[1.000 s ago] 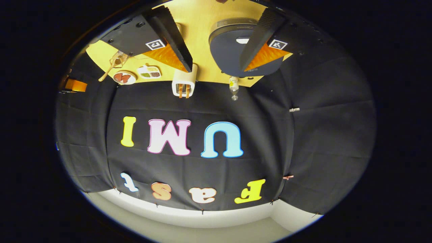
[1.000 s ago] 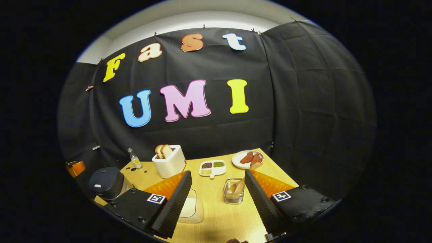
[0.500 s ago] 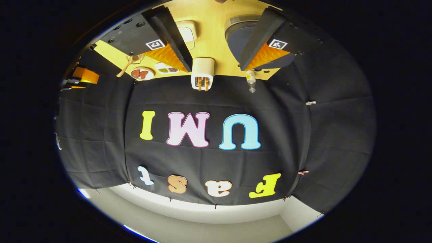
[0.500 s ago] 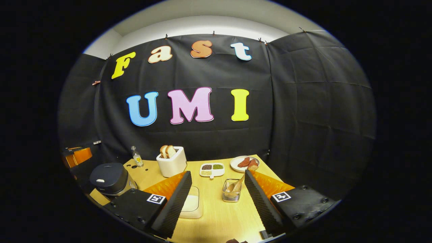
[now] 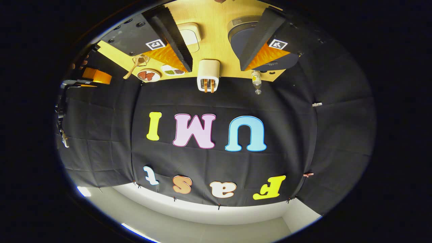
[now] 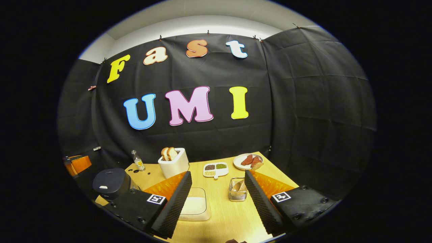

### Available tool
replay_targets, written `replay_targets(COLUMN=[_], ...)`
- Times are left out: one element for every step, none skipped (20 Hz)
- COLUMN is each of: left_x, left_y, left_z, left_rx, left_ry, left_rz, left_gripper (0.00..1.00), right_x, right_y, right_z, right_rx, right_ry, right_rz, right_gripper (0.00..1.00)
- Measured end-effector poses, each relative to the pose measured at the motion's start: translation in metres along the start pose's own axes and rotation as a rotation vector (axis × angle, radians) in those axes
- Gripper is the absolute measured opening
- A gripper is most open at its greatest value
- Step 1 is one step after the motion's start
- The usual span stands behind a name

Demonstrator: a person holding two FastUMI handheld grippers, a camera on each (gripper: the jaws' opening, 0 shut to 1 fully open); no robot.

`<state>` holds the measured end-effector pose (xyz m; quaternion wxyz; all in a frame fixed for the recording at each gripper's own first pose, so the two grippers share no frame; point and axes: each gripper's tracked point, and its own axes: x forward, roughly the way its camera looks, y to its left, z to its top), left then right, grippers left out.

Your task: Close the left gripper, press the button to open the rice cooker; take a wooden spoon from the chopstick holder with the right hand, scoop a spoonful of rice and pour it into the rice cooker, then put the wooden spoon back into the chopstick holder.

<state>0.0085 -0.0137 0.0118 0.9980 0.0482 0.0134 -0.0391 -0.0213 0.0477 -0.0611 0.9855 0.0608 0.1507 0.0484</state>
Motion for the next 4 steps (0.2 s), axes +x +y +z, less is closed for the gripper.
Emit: replay_targets(left_x=[-0.002,-0.005,-0.007,-0.010], left_y=[0.001,0.002,0.005,0.007], left_z=[-0.002,-0.002,-0.005,-0.006], left_rx=[-0.009,-0.019,-0.026,-0.030], left_ry=[0.000,0.003,0.008,0.010], left_rz=[-0.002,-0.002,0.001,0.003], left_gripper=[0.95,0.95,0.95,0.95], right_x=[0.000,0.001,0.002,0.003], right_y=[0.006,0.011,0.015,0.018], right_z=[-0.003,-0.002,-0.002,-0.003], right_rx=[0.003,0.002,-0.004,-0.014], right_ry=[0.014,0.017,0.018,0.019], right_rz=[0.013,0.024,0.032,0.035], right_gripper=[0.98,0.98,0.98,0.98])
